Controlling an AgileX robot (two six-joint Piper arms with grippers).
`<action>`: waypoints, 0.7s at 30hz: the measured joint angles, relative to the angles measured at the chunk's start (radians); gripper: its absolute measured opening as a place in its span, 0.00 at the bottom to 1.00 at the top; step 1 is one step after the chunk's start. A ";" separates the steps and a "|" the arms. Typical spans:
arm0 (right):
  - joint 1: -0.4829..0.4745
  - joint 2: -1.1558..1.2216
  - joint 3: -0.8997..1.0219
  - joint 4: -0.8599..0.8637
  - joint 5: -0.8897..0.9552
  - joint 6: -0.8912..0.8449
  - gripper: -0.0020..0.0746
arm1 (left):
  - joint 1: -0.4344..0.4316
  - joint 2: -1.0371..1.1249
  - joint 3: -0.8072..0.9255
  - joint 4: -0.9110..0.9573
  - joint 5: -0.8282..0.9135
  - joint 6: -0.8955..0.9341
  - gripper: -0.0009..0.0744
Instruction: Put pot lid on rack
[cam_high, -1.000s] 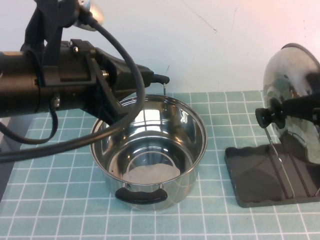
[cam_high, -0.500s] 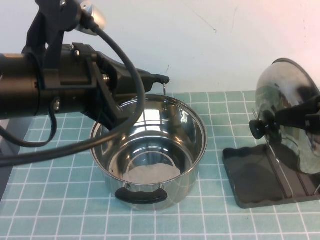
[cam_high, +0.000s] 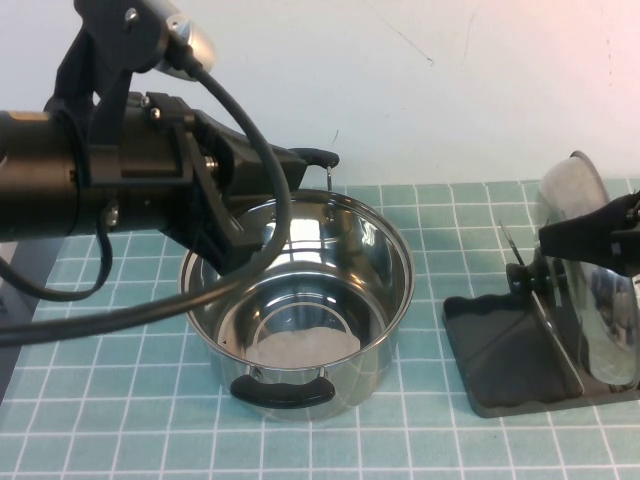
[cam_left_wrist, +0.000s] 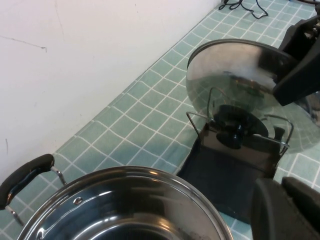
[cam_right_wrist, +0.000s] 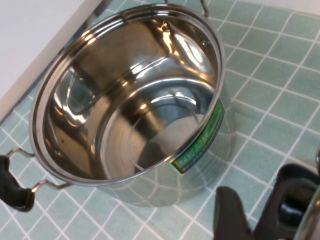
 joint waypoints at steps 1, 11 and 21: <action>0.000 0.000 0.000 0.000 0.002 0.000 0.51 | 0.000 0.000 0.000 0.000 0.000 0.000 0.01; -0.002 -0.017 -0.001 -0.028 0.002 0.000 0.54 | 0.000 0.000 0.000 0.102 0.015 -0.069 0.01; -0.116 -0.139 -0.001 -0.149 0.044 0.039 0.54 | 0.000 -0.058 0.000 0.254 -0.008 -0.190 0.01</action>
